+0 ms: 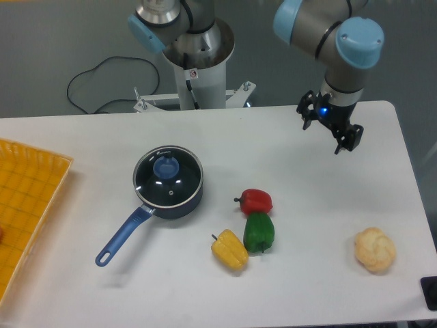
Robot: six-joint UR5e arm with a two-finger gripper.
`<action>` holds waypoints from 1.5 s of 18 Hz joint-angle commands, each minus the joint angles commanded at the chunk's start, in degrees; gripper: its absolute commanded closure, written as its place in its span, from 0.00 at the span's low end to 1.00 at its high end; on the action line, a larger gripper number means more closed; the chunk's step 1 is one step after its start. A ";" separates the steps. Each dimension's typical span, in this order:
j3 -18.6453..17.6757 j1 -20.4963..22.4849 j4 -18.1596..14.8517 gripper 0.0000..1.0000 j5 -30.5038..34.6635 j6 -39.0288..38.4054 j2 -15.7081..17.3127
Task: Open the lid
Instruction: 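Move the open gripper over the glass lid of the blue saucepan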
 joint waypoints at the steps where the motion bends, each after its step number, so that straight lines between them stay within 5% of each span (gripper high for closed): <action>1: -0.17 -0.96 -0.09 0.00 0.00 -0.19 0.00; 6: -1.49 -3.95 -0.26 0.00 -0.09 -0.63 1.14; 10: -1.85 -9.31 0.62 0.00 -0.35 -10.54 1.05; 27: -2.20 -24.08 1.14 0.00 1.49 -15.39 0.88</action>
